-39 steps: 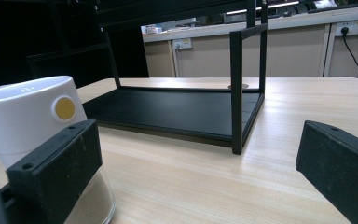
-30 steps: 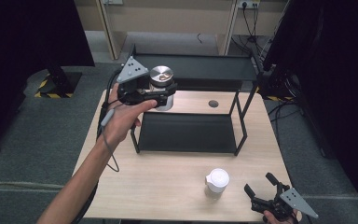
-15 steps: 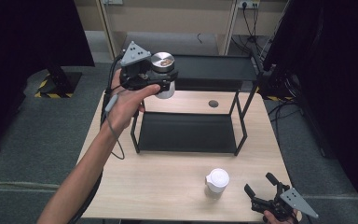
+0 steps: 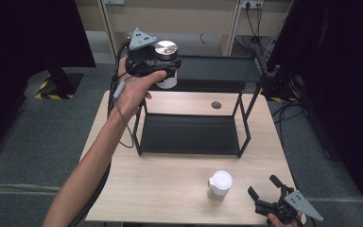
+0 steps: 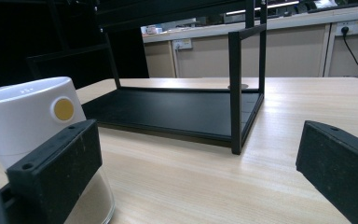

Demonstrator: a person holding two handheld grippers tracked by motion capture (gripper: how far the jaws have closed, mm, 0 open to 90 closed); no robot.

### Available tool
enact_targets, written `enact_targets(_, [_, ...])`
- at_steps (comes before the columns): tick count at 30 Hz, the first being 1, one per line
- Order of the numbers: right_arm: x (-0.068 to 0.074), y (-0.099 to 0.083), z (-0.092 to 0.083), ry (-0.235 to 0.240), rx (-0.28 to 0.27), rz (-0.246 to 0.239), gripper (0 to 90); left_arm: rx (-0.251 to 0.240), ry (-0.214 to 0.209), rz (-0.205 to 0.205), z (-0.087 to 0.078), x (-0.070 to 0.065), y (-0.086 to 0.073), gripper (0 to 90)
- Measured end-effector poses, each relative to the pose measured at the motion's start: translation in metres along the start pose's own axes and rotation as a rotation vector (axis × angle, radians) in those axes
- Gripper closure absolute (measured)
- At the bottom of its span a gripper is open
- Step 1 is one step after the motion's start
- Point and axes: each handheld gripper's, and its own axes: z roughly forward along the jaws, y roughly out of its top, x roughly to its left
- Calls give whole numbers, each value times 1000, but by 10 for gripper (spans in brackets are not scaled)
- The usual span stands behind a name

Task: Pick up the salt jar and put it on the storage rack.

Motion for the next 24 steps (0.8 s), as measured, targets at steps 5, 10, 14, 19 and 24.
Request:
enact_targets(5, [0,0,0,0,1,1,1,9,22,-3,9,-1,6,311])
enact_targets(10, [0,0,0,0,0,3,1,6,43,-19,18,-1,13,311])
enact_targets(14, [-1,0,0,1,-2,2,2,10,75,-21,27,-2,16,311])
enact_targets(19, [-1,0,-1,0,-4,1,2,11,90,-35,36,0,16,311])
enact_targets(24, [-1,0,-1,1,-3,2,2,16,112,-41,44,0,16,311])
